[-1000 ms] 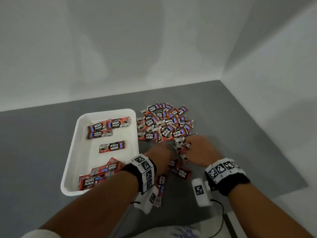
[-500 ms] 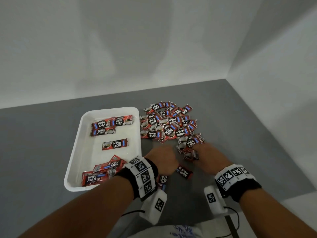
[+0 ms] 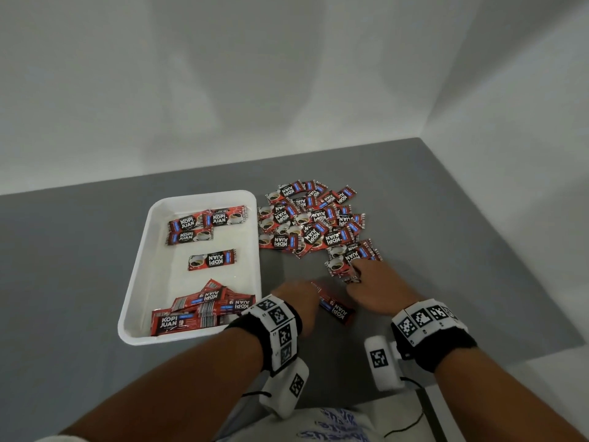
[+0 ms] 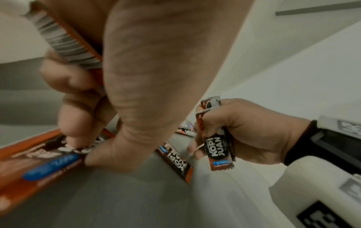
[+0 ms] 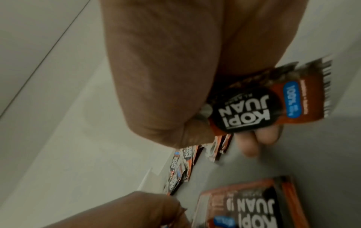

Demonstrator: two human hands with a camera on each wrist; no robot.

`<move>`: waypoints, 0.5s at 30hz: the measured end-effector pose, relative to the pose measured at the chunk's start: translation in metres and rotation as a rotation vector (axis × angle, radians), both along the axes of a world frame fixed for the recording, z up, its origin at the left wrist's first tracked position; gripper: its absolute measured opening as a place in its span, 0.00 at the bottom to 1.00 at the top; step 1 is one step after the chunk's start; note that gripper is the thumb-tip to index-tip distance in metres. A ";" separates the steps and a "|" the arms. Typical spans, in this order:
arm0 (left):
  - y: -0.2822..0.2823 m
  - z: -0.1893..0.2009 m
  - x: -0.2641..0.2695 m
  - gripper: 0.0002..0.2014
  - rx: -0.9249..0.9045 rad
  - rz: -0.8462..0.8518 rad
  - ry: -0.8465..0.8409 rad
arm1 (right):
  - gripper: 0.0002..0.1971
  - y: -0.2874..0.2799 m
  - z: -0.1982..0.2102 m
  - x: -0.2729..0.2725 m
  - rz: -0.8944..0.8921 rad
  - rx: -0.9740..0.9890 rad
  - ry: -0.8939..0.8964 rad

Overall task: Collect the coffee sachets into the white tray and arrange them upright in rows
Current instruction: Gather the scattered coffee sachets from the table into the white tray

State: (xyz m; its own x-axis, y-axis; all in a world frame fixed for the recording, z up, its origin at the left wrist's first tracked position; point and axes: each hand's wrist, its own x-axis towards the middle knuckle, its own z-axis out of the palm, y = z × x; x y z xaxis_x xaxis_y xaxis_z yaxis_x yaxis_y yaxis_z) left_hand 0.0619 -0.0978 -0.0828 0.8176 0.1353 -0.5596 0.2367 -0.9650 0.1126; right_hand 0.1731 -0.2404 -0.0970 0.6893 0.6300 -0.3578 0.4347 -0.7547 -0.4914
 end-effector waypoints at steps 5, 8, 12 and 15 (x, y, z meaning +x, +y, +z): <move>0.001 0.007 0.003 0.14 0.031 -0.017 -0.041 | 0.14 0.009 -0.008 -0.010 0.032 0.014 0.034; 0.009 0.019 0.018 0.13 0.031 -0.080 -0.127 | 0.11 0.013 -0.016 -0.018 0.049 0.038 0.030; 0.039 0.034 0.048 0.16 -0.053 0.037 -0.268 | 0.19 0.023 -0.026 -0.020 0.075 -0.059 0.007; 0.066 0.033 0.066 0.15 -0.077 0.111 -0.285 | 0.22 0.028 -0.026 -0.017 0.093 -0.125 -0.001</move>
